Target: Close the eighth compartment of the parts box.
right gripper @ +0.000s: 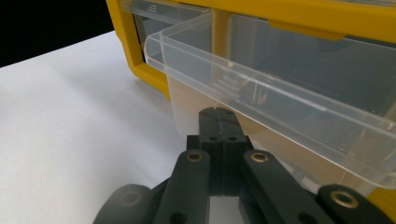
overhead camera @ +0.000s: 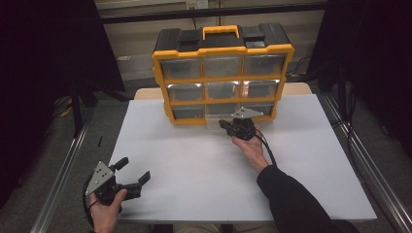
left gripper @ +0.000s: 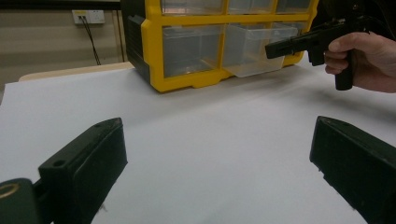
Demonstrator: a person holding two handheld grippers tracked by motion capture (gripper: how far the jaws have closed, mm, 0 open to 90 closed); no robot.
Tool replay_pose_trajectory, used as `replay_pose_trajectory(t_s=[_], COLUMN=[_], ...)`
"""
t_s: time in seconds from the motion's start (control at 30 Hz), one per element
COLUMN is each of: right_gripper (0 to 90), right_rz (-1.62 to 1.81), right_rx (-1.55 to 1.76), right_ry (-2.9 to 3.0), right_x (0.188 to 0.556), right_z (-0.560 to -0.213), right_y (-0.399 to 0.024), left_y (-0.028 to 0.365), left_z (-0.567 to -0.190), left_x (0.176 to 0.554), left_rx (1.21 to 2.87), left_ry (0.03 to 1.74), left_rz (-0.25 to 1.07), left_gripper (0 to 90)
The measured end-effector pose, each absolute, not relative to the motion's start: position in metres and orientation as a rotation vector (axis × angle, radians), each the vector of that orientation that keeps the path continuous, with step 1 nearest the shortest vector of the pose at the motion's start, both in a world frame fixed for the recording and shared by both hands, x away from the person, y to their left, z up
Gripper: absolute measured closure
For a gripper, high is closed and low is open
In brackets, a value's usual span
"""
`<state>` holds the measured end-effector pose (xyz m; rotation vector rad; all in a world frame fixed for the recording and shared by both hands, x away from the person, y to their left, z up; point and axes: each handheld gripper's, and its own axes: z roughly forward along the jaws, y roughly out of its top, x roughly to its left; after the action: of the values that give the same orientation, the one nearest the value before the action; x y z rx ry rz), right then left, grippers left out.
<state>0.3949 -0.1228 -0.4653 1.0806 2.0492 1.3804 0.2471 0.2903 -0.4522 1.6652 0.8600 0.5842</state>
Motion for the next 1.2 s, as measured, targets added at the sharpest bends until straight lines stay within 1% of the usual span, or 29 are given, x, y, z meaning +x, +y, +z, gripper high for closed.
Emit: replay_pose_trajectory(t_s=[1.2], right_gripper=[90.0], right_rz=[1.372], right_rx=[1.126], right_ry=[1.999], right_x=[0.413], right_z=[-0.46], right_y=[-0.121], left_y=[0.29], left_z=[-0.452], left_x=[0.247], left_rx=[1.651], left_ry=[0.869], left_rz=[0.579], left_gripper=[3.6])
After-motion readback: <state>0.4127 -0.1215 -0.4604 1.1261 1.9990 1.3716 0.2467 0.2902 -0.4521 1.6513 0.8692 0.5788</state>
